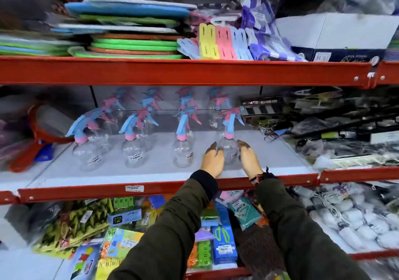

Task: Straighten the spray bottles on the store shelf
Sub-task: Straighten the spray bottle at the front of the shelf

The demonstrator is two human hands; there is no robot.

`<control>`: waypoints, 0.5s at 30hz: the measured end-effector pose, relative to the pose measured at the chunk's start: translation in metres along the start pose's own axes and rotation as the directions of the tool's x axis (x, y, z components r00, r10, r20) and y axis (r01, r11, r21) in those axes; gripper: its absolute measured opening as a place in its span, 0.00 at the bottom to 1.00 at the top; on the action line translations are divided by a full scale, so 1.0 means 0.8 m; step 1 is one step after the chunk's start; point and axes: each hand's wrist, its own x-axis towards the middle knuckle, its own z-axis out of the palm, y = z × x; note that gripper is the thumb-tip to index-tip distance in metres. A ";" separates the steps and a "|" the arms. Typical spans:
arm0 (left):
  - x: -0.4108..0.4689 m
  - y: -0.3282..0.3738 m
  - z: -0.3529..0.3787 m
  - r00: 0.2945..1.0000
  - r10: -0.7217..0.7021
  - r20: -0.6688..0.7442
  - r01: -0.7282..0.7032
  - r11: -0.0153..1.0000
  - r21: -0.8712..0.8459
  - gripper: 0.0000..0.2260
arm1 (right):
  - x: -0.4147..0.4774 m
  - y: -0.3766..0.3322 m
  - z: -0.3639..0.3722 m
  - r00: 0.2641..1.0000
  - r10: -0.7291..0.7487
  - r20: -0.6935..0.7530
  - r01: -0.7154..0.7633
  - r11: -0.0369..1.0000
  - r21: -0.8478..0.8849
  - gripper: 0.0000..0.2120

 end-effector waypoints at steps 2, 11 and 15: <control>0.000 -0.001 0.003 1.000 -0.002 -0.003 0.002 1.000 0.000 0.23 | 0.004 0.006 0.005 1.000 -0.024 0.003 0.024 0.999 0.027 0.17; -0.014 -0.004 0.007 1.000 0.002 0.014 -0.002 1.000 0.020 0.22 | -0.041 -0.005 -0.007 0.999 0.004 -0.036 -0.002 0.999 0.051 0.17; -0.027 0.000 0.006 0.998 -0.015 0.056 0.013 0.999 0.050 0.23 | -0.057 0.002 -0.016 0.998 -0.050 -0.034 0.051 0.999 0.005 0.17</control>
